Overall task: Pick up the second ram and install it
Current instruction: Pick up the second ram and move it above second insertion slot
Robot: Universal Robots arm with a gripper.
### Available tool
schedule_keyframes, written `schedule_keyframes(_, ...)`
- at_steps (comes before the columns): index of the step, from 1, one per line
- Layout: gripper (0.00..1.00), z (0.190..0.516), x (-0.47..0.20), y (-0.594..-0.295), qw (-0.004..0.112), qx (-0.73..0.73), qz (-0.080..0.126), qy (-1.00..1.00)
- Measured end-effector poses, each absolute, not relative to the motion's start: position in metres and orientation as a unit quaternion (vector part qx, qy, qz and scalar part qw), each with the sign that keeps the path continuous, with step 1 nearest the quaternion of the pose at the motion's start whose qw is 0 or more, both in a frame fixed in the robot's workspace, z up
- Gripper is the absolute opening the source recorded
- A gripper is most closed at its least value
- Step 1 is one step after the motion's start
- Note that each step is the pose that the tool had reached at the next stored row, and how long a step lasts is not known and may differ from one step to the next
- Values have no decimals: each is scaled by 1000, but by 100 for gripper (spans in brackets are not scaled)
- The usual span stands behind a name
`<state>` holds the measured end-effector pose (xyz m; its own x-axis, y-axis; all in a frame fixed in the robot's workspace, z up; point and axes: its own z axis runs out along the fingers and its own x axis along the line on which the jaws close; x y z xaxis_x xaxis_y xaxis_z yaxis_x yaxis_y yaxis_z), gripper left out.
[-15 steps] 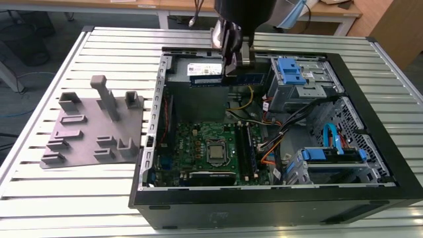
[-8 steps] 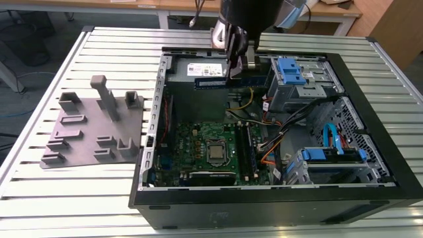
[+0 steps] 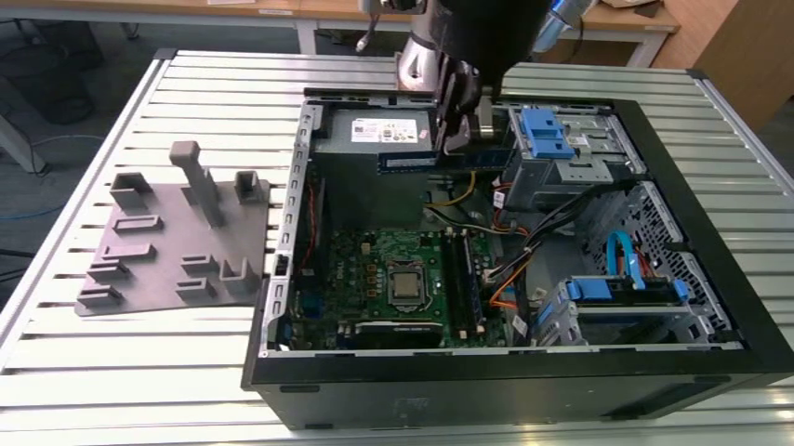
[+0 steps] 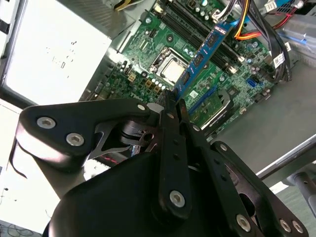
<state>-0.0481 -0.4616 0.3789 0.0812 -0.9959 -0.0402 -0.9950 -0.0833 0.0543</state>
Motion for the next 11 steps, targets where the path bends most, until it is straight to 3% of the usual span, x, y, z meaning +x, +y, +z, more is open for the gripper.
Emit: schedule_keyframes(11,14,367,-39,-462,6,735,-33,-677)
